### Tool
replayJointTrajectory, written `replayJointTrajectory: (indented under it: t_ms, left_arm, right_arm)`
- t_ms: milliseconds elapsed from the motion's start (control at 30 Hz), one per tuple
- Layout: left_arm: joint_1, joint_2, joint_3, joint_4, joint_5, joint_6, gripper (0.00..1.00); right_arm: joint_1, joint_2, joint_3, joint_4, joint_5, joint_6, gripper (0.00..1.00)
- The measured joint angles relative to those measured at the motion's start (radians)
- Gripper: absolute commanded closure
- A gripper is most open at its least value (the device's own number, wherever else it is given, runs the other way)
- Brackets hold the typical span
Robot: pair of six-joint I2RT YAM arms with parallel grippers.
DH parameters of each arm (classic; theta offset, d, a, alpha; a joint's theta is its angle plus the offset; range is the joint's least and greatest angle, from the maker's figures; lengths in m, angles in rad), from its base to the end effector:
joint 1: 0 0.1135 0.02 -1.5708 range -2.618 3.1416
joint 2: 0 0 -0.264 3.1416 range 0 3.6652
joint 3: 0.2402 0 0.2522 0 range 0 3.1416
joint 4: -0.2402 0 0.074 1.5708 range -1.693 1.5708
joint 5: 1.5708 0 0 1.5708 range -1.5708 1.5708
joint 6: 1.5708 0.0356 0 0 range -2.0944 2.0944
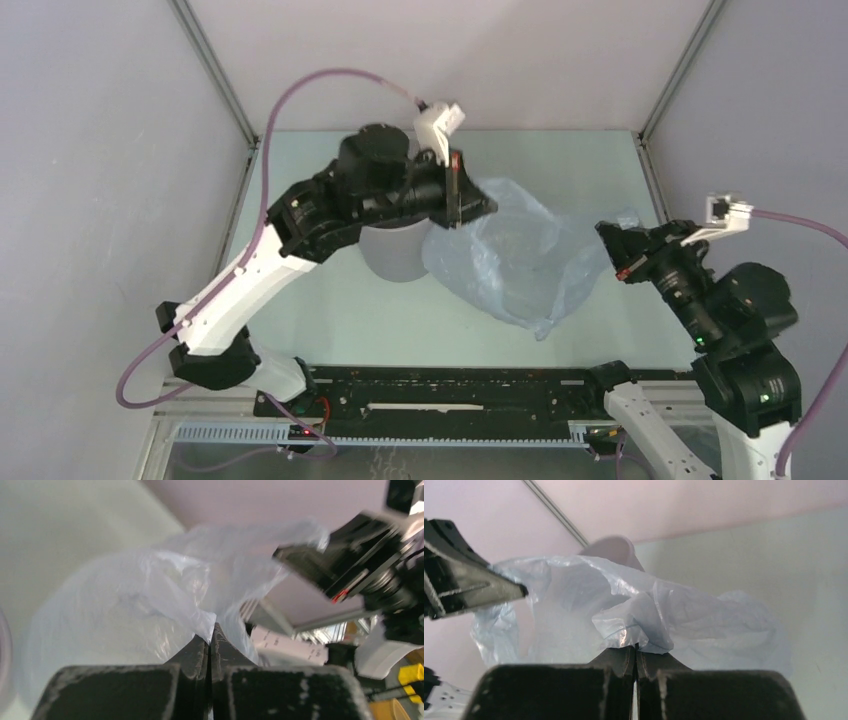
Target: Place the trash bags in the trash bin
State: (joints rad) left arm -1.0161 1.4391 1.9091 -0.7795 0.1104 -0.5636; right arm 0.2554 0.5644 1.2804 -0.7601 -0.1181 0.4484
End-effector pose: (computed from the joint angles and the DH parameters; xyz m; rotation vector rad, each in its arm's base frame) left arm 0.1445 -0.2407 0.5063 0.5422 1.9855 -1.1464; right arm 0.0489 0.0171 0.4559 0.0661 1.6510 0.6356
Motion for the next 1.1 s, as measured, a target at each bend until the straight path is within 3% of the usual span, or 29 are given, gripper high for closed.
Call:
replayJointTrajectory:
  t_ms: [167, 300, 633, 833, 967, 1100]
  left_arm:
    - [0.0, 0.122, 0.335, 0.031, -0.011, 0.079, 1.0]
    - [0.0, 0.146, 0.453, 0.102, -0.039, 0.129, 1.0]
    - [0.0, -0.074, 0.433, 0.306, -0.314, 0.332, 1.0]
    - [0.014, -0.258, 0.325, 0.401, -0.565, 0.47, 1.0]
    - [0.126, -0.335, 0.212, 0.439, -0.632, 0.482, 1.0]
    - [0.27, -0.32, 0.159, 0.417, -0.603, 0.428, 1.0]
  right_arm:
    - [0.0, -0.006, 0.092, 0.123, -0.019, 0.029, 1.0]
    - [0.0, 0.023, 0.19, 0.241, -0.053, 0.053, 1.0]
    - [0.008, 0.285, 0.389, 0.612, -0.239, 0.261, 1.0]
    - [0.15, 0.567, 0.492, 0.748, -0.292, 0.378, 1.0]
    - [0.214, 0.69, 0.494, 0.761, -0.291, 0.414, 1.0]
    - [0.224, 0.736, 0.493, 0.755, -0.286, 0.431, 1.0]
